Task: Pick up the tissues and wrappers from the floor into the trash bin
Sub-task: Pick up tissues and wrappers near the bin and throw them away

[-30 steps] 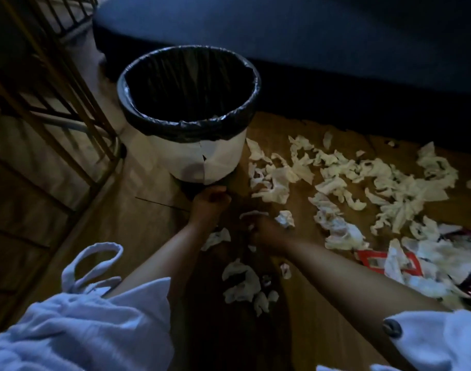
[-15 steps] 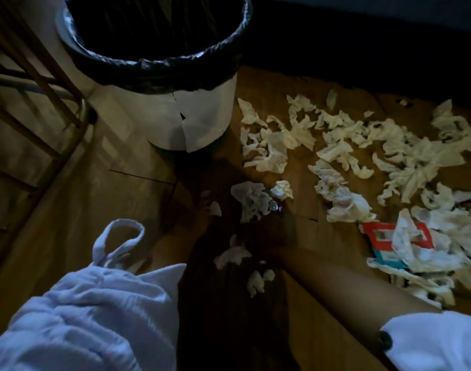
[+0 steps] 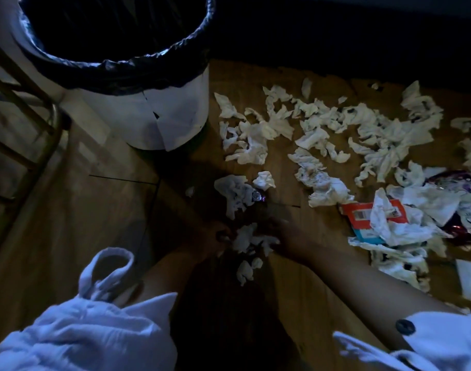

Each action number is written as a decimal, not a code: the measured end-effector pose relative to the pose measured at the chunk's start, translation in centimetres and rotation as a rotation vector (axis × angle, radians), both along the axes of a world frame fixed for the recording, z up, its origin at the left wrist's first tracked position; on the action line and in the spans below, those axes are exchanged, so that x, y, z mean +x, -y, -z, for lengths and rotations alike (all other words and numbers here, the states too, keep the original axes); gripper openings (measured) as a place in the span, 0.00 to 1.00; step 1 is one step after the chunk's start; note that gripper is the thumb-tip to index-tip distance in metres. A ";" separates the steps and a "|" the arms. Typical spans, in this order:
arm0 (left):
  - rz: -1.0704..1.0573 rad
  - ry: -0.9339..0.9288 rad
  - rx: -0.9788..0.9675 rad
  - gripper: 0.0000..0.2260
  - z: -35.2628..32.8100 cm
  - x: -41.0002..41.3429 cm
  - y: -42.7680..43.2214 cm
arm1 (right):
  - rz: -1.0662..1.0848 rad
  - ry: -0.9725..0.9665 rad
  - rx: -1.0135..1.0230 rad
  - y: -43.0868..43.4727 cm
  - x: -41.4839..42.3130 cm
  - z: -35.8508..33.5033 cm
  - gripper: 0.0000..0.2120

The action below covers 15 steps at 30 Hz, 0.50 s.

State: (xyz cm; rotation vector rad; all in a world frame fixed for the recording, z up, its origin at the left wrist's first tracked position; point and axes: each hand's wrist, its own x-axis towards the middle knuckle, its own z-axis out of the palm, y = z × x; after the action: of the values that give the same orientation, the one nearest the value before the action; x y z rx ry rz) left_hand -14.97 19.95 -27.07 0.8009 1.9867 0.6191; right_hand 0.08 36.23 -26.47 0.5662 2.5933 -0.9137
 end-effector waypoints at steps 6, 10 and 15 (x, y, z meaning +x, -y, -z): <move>0.178 -0.049 0.028 0.34 0.6 3.1 -0.4 | 0.105 0.109 0.058 -0.5 0.6 -0.6 0.13; 0.344 -0.185 -0.086 0.41 1.6 4.8 -1.5 | 0.253 0.084 0.174 -2.5 2.9 -0.3 0.07; 0.338 -0.155 -0.040 0.24 2.5 5.9 -1.9 | 0.328 0.090 0.151 -2.4 4.7 -0.2 0.29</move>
State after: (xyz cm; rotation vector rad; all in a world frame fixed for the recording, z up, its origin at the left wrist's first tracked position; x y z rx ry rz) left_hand -9.02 21.83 -29.53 1.1580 1.9326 0.3266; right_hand 4.79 38.62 -26.23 1.0728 2.5448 -0.7669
